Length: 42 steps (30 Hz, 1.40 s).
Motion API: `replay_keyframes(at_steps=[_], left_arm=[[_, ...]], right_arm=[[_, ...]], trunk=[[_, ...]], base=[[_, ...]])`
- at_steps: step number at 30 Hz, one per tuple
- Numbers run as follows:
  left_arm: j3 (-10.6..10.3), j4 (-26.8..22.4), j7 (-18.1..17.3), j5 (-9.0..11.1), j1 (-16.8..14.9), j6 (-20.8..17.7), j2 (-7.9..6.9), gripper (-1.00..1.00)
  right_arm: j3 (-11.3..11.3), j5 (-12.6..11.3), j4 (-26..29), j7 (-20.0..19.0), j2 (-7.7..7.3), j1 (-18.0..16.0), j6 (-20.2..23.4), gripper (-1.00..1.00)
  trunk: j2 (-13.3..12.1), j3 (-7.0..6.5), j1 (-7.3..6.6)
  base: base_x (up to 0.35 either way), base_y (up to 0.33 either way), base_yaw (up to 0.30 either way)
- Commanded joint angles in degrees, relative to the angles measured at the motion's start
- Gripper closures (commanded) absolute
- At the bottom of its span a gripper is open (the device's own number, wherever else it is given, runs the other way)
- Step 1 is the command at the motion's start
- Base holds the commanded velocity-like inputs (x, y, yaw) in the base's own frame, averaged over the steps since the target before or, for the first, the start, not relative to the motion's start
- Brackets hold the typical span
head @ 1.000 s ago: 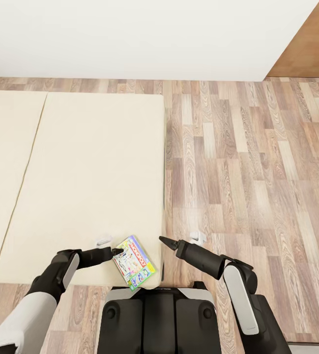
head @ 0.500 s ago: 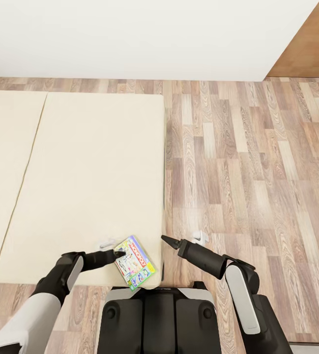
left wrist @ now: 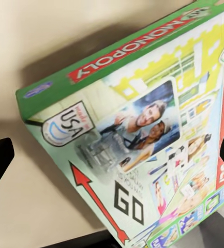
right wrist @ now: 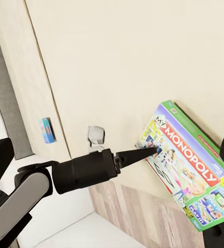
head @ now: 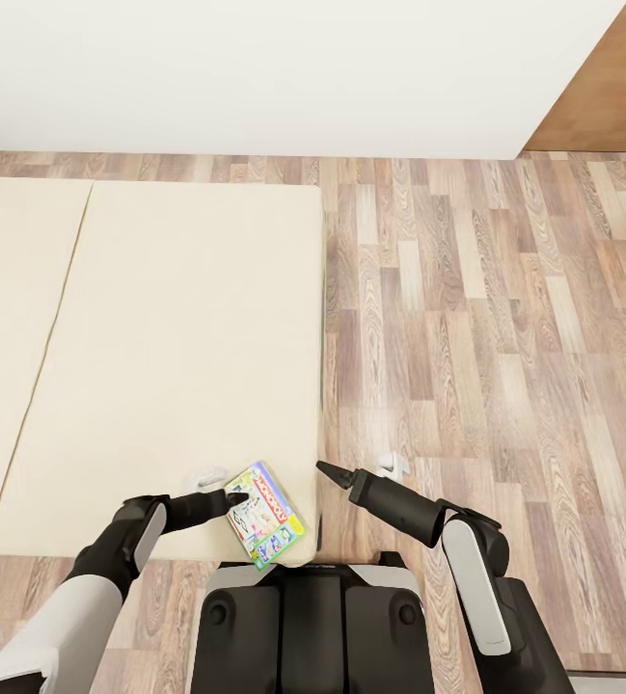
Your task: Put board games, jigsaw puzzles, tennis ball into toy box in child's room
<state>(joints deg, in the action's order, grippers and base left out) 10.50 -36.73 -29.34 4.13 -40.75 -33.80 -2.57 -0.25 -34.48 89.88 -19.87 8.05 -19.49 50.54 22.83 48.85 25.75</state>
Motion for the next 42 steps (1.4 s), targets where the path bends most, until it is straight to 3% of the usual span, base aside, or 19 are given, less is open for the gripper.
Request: replay_keyframes(at_steps=[1,21,30,42], left_arm=[[0.13,-0.02,-0.09,0.43,-0.02,-0.45,0.09,-1.00],[0.13,0.02,-3.36,0.44,-0.01,-0.34,1.04,-1.00],[0.13,1.05,-3.61,0.50,-0.02,-0.08,2.27,-1.00],[0.21,1.13,-3.73,0.78,-0.02,-0.10,2.71,-1.00]], right_arm=[[-0.07,0.20,0.03,-0.26,0.03,-0.02,0.26,-1.00],[-0.10,0.20,0.03,-0.26,0.03,-0.02,0.26,-1.00],[-0.10,0.20,0.03,-0.26,0.03,-0.02,0.26,-1.00],[-0.10,0.20,0.03,-0.26,0.03,-0.02,0.26,-1.00]], trunk=[[0.09,0.06,0.03],[0.09,0.06,0.03],[0.09,0.06,0.03],[0.09,0.06,0.03]], base=[[0.000,0.000,0.000],[0.000,0.000,0.000],[0.000,0.000,0.000],[0.000,0.000,0.000]])
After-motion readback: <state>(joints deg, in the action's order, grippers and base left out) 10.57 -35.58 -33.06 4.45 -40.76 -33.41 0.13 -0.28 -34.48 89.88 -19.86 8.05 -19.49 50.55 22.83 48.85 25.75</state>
